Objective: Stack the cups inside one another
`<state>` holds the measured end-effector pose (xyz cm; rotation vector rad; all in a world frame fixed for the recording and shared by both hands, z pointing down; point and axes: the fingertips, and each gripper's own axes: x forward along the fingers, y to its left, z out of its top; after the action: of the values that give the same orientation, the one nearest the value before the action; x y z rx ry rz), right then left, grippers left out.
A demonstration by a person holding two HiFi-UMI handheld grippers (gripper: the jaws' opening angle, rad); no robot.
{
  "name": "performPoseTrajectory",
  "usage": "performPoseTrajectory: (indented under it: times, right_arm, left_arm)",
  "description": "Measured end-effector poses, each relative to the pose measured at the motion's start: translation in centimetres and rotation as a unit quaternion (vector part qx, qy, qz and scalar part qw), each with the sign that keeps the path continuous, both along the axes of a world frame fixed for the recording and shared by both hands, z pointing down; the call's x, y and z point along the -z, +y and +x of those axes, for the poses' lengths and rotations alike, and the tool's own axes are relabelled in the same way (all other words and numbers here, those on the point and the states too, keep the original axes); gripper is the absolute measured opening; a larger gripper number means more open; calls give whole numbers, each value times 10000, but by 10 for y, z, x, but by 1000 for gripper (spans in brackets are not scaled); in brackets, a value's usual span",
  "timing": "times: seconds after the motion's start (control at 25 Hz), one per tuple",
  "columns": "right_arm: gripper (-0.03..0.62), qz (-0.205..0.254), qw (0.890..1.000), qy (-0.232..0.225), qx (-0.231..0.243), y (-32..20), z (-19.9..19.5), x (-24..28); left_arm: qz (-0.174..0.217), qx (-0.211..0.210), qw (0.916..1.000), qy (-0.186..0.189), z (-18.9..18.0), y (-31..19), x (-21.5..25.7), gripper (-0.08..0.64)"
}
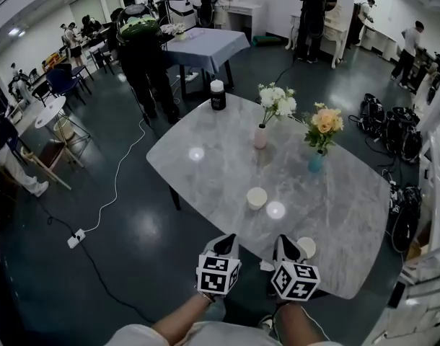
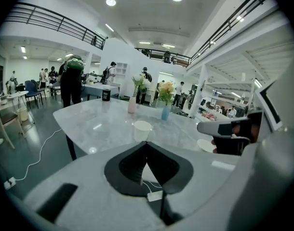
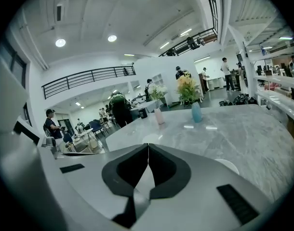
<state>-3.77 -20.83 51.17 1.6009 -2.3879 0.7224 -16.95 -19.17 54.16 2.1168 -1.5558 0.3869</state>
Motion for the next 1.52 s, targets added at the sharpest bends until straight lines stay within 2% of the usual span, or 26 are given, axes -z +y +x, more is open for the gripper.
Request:
performPoseTrajectory:
  times: [0.48, 0.56, 1.16, 1.52]
  right_arm:
    - [17, -367, 9990, 87, 255, -58, -38, -55]
    - [56, -469, 9984, 77, 303, -64, -45, -64]
    - [177, -770, 9954, 311, 470, -103, -68, -103]
    - [219, -759, 9931, 704, 545, -123, -79, -121]
  left_arm:
    - [-218, 234, 9994, 107, -29, -41, -33, -5]
    - [-258, 262, 9993, 99, -35, -44, -37, -5]
    - [-533, 362, 9977, 188, -54, -57, -70, -5]
    - [-622, 450, 9966, 293, -64, -63, -86, -5]
